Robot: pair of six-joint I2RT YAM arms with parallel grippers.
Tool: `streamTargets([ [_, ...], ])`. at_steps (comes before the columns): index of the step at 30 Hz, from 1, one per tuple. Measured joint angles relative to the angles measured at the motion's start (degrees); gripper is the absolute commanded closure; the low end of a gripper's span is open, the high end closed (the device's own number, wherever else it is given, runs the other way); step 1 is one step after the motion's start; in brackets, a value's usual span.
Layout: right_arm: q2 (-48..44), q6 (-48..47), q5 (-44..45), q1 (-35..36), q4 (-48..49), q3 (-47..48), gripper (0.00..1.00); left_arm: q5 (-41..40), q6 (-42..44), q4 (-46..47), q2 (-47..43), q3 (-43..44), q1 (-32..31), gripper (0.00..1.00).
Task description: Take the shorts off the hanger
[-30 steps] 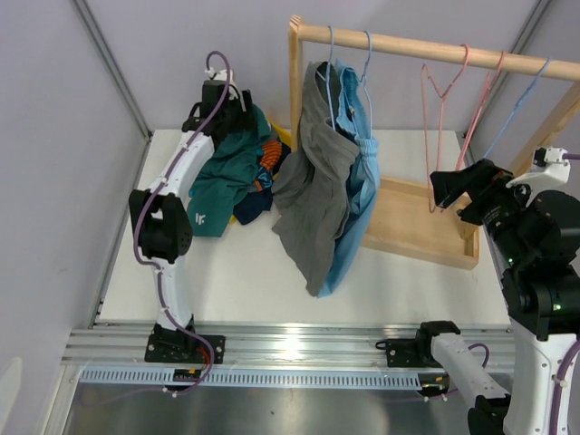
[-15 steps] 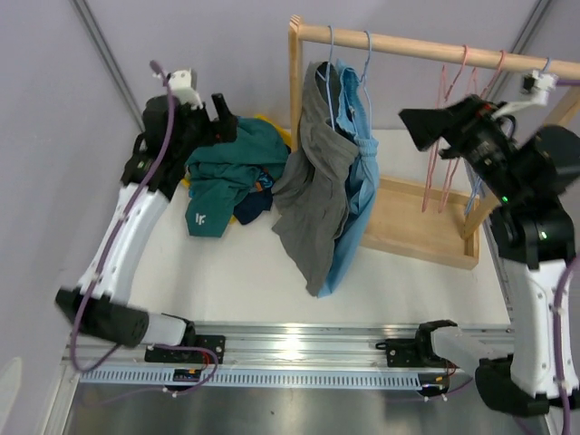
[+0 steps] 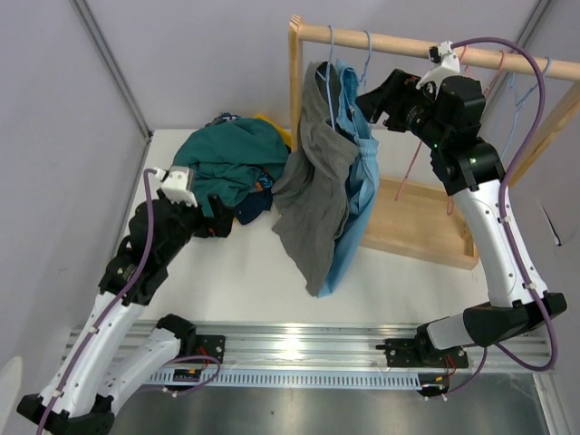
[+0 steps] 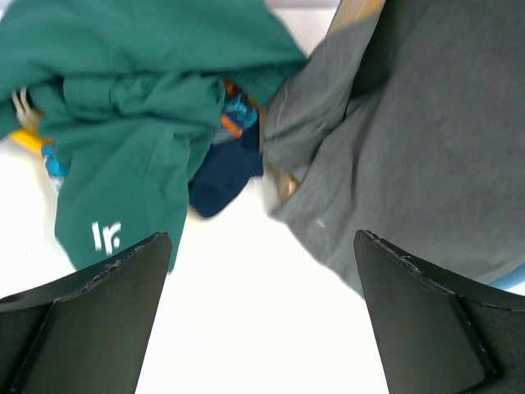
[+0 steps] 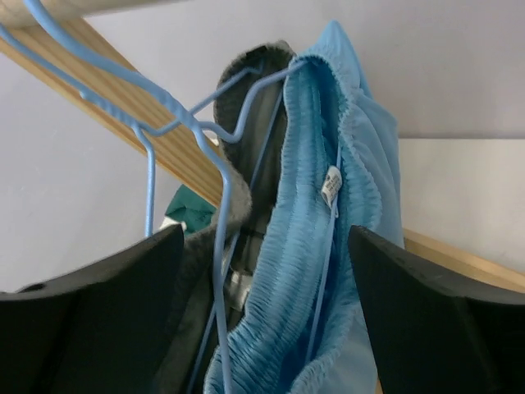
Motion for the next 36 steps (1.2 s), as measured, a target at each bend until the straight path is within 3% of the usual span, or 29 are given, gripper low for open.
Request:
streamTargets([
  [1, 0.0, 0.0, 0.5, 0.2, 0.5, 0.0, 0.33, 0.0, 0.0, -0.3, -1.4, -1.4, 0.0, 0.01],
  [2, 0.0, -0.1, 0.9, 0.3, 1.0, -0.1, 0.51, -0.2, 0.0, -0.3, -2.6, -2.8, 0.0, 0.01],
  [3, 0.0, -0.1, 1.3, 0.6, 1.8, -0.3, 0.57, -0.2, 0.0, -0.5, -3.6, -3.8, -0.1, 0.01],
  [5, 0.0, 0.3, 1.9, 0.9, 2.8, -0.9, 0.67, -0.3, 0.0, -0.6, -5.0, -5.5, -0.1, 0.01],
  [12, 0.1, 0.6, 2.7, 1.6, 3.6, -1.7, 0.82, -0.2, 0.0, -0.1, -5.3, -7.1, -0.1, 0.01],
  [13, 0.1, 0.7, 2.7, 1.6, 3.7, -1.7, 1.0, -0.2, 0.0, 0.0, -5.2, -7.2, -0.1, 0.01],
  [20, -0.4, 0.6, 2.8, 2.3, 4.5, -2.2, 1.0, 1.1, 0.0, 0.3, -4.1, -6.9, -0.6, 0.01],
  [23, -1.6, 0.6, 4.8, 3.1, 3.8, -2.7, 1.0, 0.7, 0.3, -0.3, -1.5, -3.1, -5.0, 0.01],
  [29, -6.7, 0.9, 16.2, 7.7, -1.6, -2.7, 1.0, -8.0, 3.6, 1.6, 10.5, 12.2, -29.4, 0.01],
  [36, -15.1, 1.2, 28.4, 16.8, -7.3, -3.8, 1.0, -9.6, 5.8, 10.0, 23.5, 19.2, -46.4, 0.01],
])
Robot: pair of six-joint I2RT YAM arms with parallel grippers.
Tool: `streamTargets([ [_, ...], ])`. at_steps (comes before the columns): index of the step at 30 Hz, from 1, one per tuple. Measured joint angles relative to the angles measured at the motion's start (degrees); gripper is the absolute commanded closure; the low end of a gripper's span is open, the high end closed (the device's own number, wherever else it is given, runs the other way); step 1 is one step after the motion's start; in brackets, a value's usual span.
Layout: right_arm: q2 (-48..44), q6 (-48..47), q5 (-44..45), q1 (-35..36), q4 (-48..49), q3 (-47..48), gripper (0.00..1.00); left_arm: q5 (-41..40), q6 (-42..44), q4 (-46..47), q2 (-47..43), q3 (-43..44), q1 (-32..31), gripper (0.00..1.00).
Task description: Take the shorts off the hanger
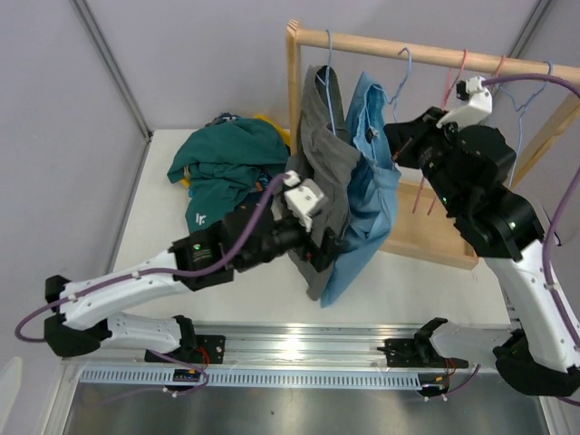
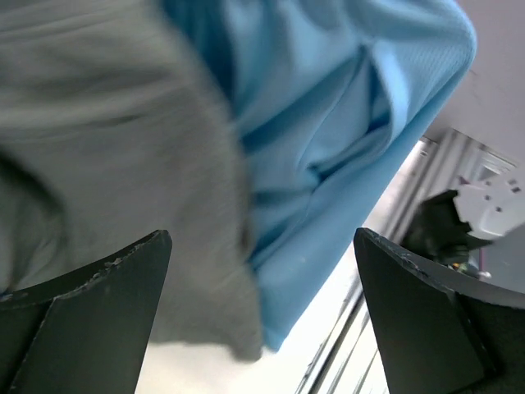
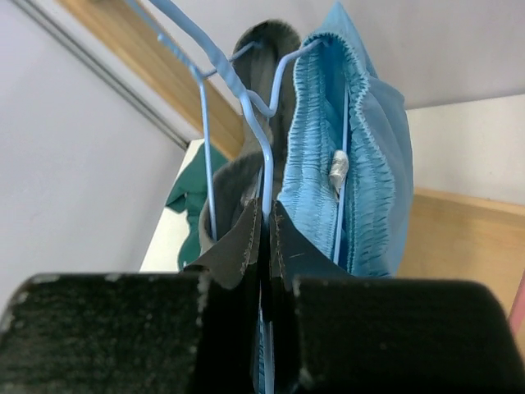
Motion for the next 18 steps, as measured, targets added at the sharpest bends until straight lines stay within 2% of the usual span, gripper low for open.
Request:
streamTargets([
  [4, -5.1, 0.7, 2.9, 2.2, -2.3, -3.0, 1.0, -0.1, 1.2, 4.4, 7.5, 2.7, -6.4, 0.01],
  [8, -7.3, 1.1, 4.6, 3.1, -3.8, -4.8, 1.0, 0.3, 1.7, 6.8, 12.3, 4.3, -9.7, 0.01],
  [16, -7.3, 1.6, 5.0, 3.3, -5.4, -5.8, 1.0, 0.8, 1.7, 11.2, 16.3, 6.3, -11.6, 0.02],
  [18, -7.4, 1.9, 5.0, 3.3, -5.4, -5.8, 1.0, 0.1, 1.7, 12.9, 17.1, 6.2, -11.6, 0.09],
])
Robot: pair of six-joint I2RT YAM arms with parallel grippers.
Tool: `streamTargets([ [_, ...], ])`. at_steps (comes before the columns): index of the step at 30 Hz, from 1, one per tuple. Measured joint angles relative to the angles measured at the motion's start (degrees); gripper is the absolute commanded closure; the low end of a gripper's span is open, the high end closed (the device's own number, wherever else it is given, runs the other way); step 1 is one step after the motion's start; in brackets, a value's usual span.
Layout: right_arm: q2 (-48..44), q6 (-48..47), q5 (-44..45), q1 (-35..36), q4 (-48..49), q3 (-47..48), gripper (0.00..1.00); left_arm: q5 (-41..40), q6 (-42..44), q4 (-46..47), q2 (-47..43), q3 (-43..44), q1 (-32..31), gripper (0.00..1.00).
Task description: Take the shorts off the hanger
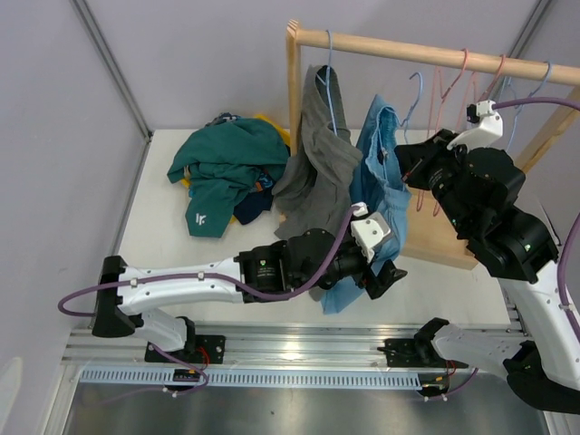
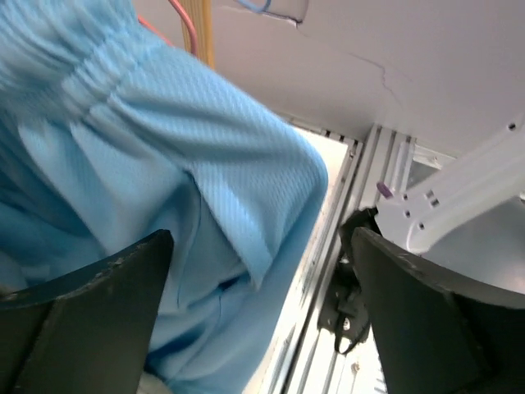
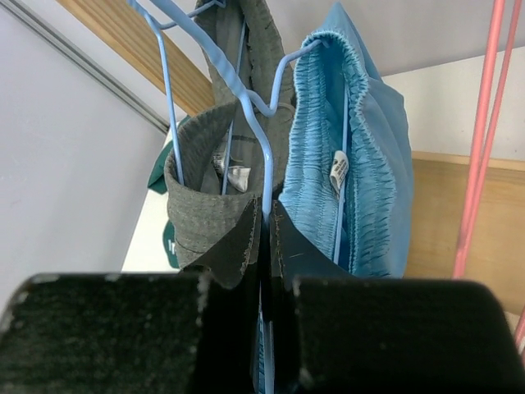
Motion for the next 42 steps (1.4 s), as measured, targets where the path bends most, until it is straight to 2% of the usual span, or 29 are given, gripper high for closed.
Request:
streamTargets([
  [1, -0.1, 0.2, 0.0, 0.0, 0.0, 0.0, 1.0, -0.4, -0.1, 1.6, 0.3, -0.4, 0.0, 0.15],
  [3, -0.2, 0.7, 0.0, 0.0, -0.5, 0.3, 1.0, -1.4, -0.3, 5.2, 0.4, -2.3, 0.0, 0.38],
  [4, -0.2, 1.0, 0.0, 0.0, -0.9, 0.5, 1.0, -1.9, -0.3, 6.6, 0.4, -3.2, 0.0, 0.52],
  [5, -0.2, 1.2, 0.1, 0.0, -1.4, 1.0, 1.0, -2.4, -0.3, 7.7, 0.6, -3.9, 0.0, 0.76],
  [6, -0.2, 1.4, 0.2, 0.0, -1.8, 1.2, 1.0, -2.9, -0.4, 8.6, 1.0, -4.2, 0.0, 0.94],
  [7, -0.3, 1.6, 0.3, 0.0, -2.3, 1.5, 1.0, -3.0, 0.0, 9.4, 1.3, -4.3, -0.1, 1.0],
  [16, -0.6, 1.5, 2.5, 0.1, -3.5, 2.1, 1.0, -7.3, 0.0, 13.3, 0.2, -7.1, -3.9, 1.0],
  [23, 0.1, 0.0, 4.1, 0.3, -4.7, 2.2, 1.0, -13.6, 0.0, 13.8, -3.1, -8.4, -16.8, 1.0],
  [28, 1.6, -1.5, 4.7, -0.5, -5.5, 3.9, 1.0, -15.5, -0.5, 13.8, -0.1, -8.6, -24.3, 1.0],
  [36, 1.1, -1.0, 4.2, -0.9, -10.1, 6.8, 1.0, -19.4, -2.4, 13.0, 5.4, -10.5, -21.7, 1.0],
  [42, -4.0, 3.8, 2.0, -1.2, -14.2, 9.1, 1.0, -20.0, -4.7, 7.4, 6.5, -7.3, -8.9, 1.0],
])
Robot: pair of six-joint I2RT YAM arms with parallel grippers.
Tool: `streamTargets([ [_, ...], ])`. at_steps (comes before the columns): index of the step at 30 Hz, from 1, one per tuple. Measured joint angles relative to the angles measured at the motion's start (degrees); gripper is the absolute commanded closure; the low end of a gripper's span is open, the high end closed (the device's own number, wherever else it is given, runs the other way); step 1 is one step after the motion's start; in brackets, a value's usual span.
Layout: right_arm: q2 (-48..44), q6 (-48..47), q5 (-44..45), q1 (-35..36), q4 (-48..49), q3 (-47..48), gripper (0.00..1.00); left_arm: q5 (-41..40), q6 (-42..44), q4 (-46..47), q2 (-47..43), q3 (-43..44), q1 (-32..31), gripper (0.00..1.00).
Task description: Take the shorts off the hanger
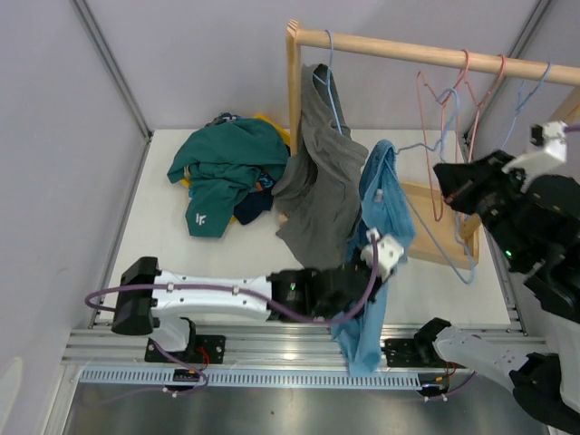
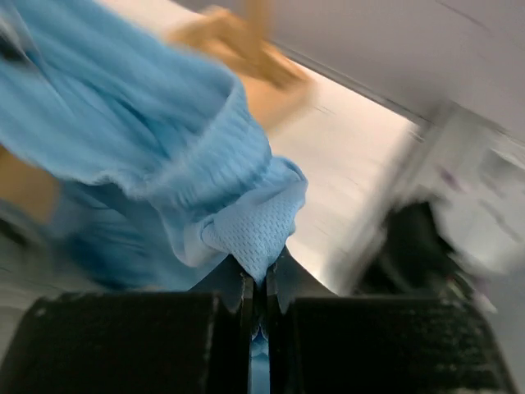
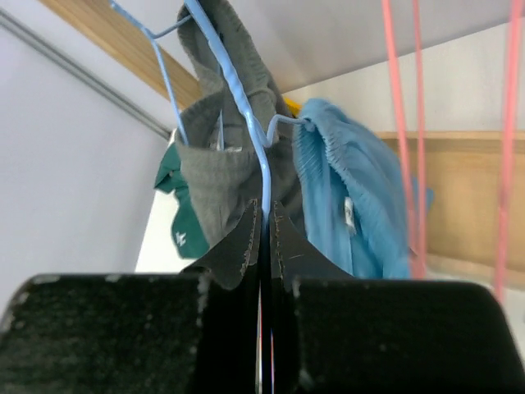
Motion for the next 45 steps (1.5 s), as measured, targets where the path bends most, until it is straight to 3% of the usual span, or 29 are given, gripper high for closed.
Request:
streamTargets([
  [6, -6.9, 3.8, -0.9, -0.2, -8.4, 5.9, 1.0, -1.9, -0.4, -9.9, 6.7, 17.4, 12.7, 1.0],
  [10, -7.7, 4.3, -0.7, -0.3, -10.3, 12.2, 1.0, -2.3, -1.4, -12.5, 6.0, 19.0, 13.2, 1.0],
  [13, -6.0, 3.3, -0.3, -0.4, -10.3, 15.1, 1.0, -3.0, -3.8, -14.2, 2.5, 14.4, 8.7, 1.0],
  [20, 8.8, -2.3, 0.8, -0.4, -6.0, 22.3, 1.0, -10.3, -11.9, -24.3, -6.9, 8.6, -15.1, 1.0],
  [23, 16.1, -5.1, 1.2, -0.4, -2.9, 25.1, 1.0, -13.1, -15.9, -28.8, -10.6, 8.3, -21.8, 1.0],
  [28, 24.0, -8.9, 1.6, -2.2, 0.6, 25.6, 1.0, -17.9, -22.7, -36.2, -14.0, 7.1, -26.4, 1.0],
  [33, 25.9, -9.5, -0.9, -8.8, 3.3, 25.0, 1.0, -20.9, -26.7, -41.2, -15.6, 5.9, -27.7, 1.0],
  [39, 23.5, -8.2, -5.4, -15.0, 8.1, 17.4, 1.0, -25.6, -25.4, -44.8, -24.6, 5.4, -24.6, 1.0],
  [45, 18.4, -6.7, -8.7, -15.7, 11.0, 5.3, 1.0, -24.4, -14.6, -41.4, -34.1, 5.9, -6.9, 1.0],
])
